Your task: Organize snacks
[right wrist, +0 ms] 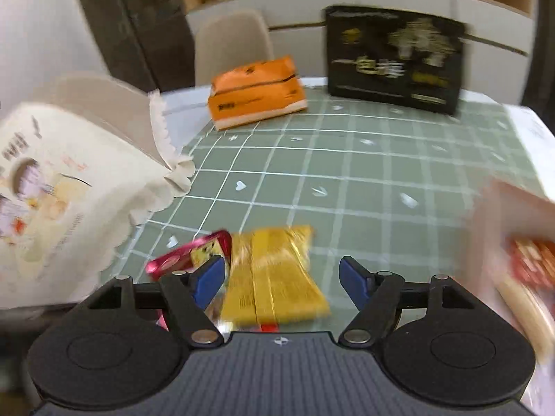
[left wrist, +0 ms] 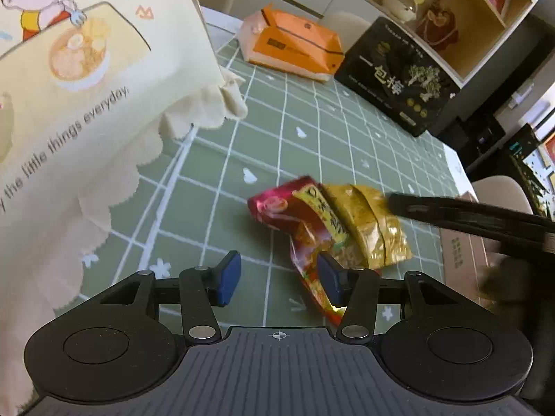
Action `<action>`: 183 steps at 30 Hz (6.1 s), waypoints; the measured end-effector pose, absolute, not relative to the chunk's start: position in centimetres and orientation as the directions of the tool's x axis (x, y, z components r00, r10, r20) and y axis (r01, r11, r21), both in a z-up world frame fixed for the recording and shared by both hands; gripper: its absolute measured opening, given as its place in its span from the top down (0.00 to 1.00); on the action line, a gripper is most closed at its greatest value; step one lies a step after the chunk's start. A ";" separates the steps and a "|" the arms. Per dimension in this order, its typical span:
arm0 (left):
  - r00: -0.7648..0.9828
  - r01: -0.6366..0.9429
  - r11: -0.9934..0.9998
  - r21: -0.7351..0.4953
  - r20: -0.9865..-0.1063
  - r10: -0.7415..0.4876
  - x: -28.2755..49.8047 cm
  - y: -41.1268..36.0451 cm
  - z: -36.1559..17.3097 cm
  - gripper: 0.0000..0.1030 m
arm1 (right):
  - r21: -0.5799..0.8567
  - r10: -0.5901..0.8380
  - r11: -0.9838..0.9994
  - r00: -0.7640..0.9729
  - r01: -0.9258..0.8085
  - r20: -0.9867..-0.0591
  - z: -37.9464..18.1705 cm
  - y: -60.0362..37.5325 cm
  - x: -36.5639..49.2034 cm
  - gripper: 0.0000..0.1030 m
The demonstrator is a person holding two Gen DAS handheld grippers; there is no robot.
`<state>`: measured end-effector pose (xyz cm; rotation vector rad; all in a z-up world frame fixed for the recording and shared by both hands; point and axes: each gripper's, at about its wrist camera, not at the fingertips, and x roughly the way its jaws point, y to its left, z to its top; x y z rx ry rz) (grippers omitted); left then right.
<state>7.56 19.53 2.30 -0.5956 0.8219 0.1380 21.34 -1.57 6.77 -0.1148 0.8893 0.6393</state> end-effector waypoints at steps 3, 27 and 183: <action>0.703 -0.337 0.829 -0.447 -0.705 -0.094 7.2 19.9 3.3 0.47 | 0.117 0.413 0.815 0.428 -0.567 -0.804 3.9 2.0 23.4 0.32; 0.361 0.302 0.927 -0.224 -0.873 -0.329 -1.1 -4.5 4.1 0.50 | 0.022 0.157 0.973 0.582 -0.232 -0.798 4.2 -25.9 3.2 0.46; 0.739 0.259 0.898 -0.356 -0.526 -0.421 11.4 -3.7 13.1 0.41 | 0.097 0.078 0.995 0.696 -0.012 -0.713 10.1 -30.2 0.9 0.44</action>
